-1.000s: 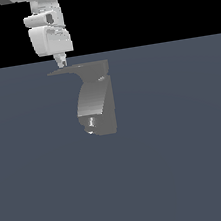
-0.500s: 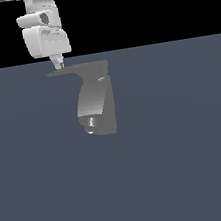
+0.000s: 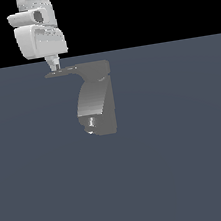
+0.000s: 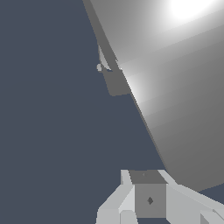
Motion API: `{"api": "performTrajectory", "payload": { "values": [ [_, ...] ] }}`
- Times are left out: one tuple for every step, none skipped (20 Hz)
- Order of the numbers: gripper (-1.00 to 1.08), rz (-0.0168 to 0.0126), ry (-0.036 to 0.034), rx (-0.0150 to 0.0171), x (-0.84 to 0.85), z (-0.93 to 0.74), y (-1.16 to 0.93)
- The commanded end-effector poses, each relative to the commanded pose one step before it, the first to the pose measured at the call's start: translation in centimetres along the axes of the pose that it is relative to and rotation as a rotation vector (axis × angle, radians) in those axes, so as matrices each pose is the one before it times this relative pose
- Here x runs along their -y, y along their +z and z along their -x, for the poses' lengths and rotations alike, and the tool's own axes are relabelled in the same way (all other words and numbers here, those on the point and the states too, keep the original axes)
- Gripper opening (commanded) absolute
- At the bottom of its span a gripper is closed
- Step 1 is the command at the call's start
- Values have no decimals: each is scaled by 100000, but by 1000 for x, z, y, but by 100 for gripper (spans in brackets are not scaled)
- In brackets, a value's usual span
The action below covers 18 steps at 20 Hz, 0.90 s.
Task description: Turn on the faucet by rotating a designated handle.
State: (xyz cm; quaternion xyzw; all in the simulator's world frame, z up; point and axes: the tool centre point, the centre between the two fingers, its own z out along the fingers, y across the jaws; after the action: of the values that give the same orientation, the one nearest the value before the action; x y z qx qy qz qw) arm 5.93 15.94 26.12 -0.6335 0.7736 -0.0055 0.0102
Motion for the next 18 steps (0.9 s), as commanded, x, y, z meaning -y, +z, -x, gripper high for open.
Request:
{"api": "performTrajectory", "payload": {
  "values": [
    [-100,1486,1699,-669,-1107,-228,663],
    [-100,55,35,-23,-309,-9,44],
    [-100,0,0,0,-335,5,7],
    [-100,95,61,-39,-296,-19,71],
    [-100,55,35,-22,-316,-9,44],
    [-100,55,35,-22,-318,-9,44],
    [-100,56,35,-22,-320,-8,44],
    [-100,56,34,-22,-323,-8,44],
    [-100,56,34,-21,-325,-8,44],
    [-100,56,34,-21,-327,-7,44],
    [-100,57,33,-20,-330,-7,44],
    [-100,58,33,-19,-332,-6,43],
    [-100,0,0,0,0,0,0],
    [-100,-2545,-3634,773,1037,-59,-1181],
    [-100,67,97,-21,-230,-181,29],
    [-100,67,97,-21,-231,-182,29],
    [-100,54,79,-17,-240,-174,21],
    [-100,67,97,-21,-233,-183,29]
  ]
}}
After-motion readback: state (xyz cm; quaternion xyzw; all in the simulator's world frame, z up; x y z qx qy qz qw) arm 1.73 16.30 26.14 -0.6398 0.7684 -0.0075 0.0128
